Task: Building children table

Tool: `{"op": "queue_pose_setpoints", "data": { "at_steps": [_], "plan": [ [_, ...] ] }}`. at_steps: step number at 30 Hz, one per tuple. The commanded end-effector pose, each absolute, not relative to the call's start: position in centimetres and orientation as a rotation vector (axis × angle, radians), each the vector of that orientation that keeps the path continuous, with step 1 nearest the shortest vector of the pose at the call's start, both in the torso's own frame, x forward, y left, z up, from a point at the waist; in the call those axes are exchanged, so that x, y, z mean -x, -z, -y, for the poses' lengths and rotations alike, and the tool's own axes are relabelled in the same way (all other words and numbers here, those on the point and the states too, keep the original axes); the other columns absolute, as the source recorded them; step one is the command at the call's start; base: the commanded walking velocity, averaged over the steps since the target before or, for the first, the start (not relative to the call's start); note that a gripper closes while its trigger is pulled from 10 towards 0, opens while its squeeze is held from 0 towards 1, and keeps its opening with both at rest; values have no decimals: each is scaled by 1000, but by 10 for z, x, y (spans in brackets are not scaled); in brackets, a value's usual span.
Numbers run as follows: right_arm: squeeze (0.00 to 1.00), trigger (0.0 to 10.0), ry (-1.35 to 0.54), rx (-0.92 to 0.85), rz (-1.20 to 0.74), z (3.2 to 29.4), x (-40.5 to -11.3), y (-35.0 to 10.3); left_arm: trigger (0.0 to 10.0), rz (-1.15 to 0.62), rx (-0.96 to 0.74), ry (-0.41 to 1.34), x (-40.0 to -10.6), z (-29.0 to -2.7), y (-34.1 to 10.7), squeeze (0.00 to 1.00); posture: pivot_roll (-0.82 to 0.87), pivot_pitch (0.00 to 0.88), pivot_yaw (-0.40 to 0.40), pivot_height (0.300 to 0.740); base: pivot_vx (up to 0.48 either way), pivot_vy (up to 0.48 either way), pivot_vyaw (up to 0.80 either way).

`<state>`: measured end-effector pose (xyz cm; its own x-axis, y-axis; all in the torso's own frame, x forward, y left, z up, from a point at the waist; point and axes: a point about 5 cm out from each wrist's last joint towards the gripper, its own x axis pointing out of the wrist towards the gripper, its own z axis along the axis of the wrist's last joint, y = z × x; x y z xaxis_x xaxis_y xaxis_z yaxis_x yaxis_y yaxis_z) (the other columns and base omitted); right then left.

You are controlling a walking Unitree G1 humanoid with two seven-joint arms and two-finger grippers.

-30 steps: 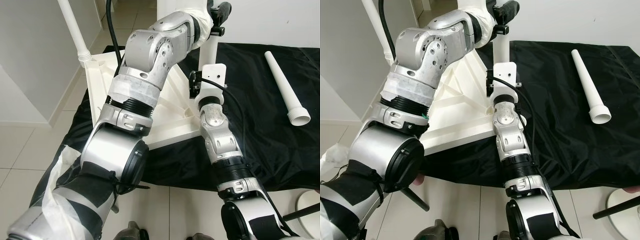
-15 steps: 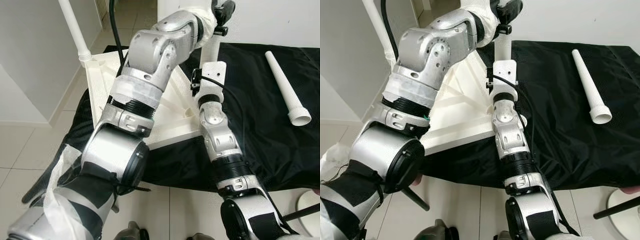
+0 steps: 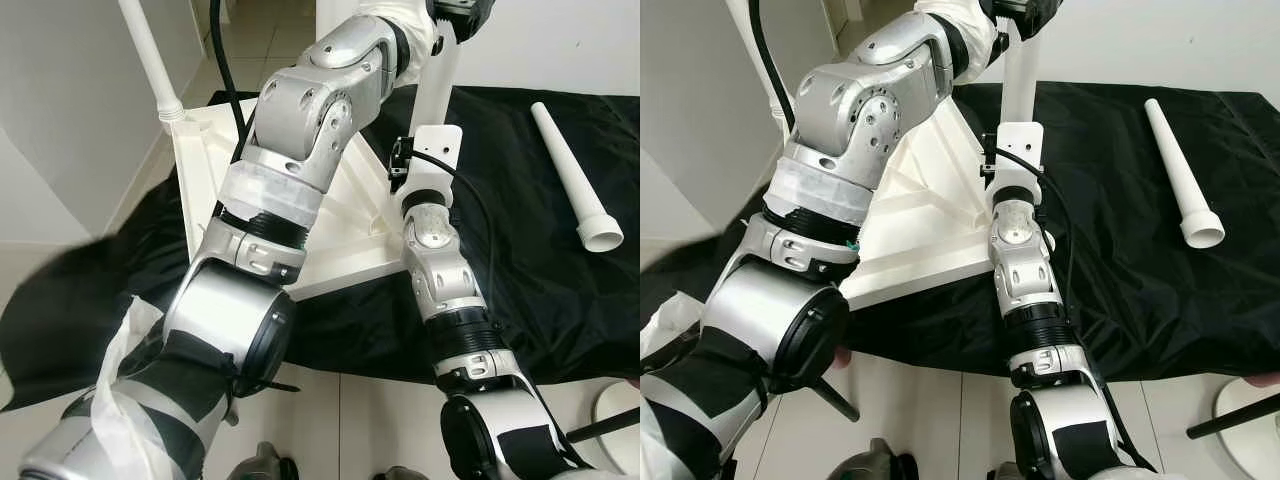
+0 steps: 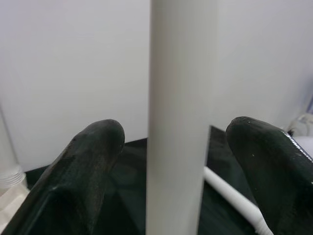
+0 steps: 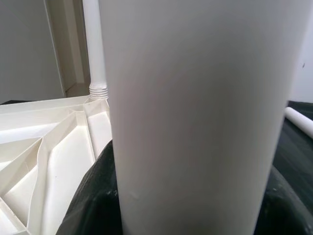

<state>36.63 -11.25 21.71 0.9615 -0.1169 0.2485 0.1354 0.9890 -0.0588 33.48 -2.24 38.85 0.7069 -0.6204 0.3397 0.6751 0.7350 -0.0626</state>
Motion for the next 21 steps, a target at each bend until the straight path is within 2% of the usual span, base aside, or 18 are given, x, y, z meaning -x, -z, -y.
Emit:
{"op": "queue_pose_setpoints", "data": {
  "at_steps": [1, 5, 8, 10, 12, 15, 21],
  "plan": [
    [0, 10000, 129, 55, 265, 115, -366, -224, 10000, 343, 208, 837, -328, 22, -388, 0, -40, 0, 79, 740, 0, 0, 0],
    [0, 10000, 133, 53, 264, 118, -366, -223, 10000, 355, 221, 846, -327, 20, -386, 0, -39, 0, 80, 740, 0, 0, 0],
    [0, 10000, 155, 49, 259, 137, -365, -220, 10000, 369, 216, 827, -329, 1, -368, 0, -37, 0, 79, 740, 0, 0, 0],
    [0, 10000, 155, 49, 259, 137, -365, -220, 10000, 369, 216, 827, -329, 1, -368, 0, -37, 0, 79, 740, 0, 0, 0],
    [0, 10000, 175, 39, 272, 148, -361, -220, 10000, 338, 190, 817, -330, -6, -351, 0, -39, 0, 76, 740, 0, 0, 0],
    [0, 10000, 182, 34, 278, 152, -360, -219, 10000, 319, 180, 814, -330, -8, -343, 0, -39, 0, 76, 740, 0, 0, 0],
    [0, 10000, 234, 21, 295, 171, -351, -218, 10000, 162, 111, 817, -328, -8, -292, 0, -42, 0, 76, 740, 0, 0, 0]
  ]
}}
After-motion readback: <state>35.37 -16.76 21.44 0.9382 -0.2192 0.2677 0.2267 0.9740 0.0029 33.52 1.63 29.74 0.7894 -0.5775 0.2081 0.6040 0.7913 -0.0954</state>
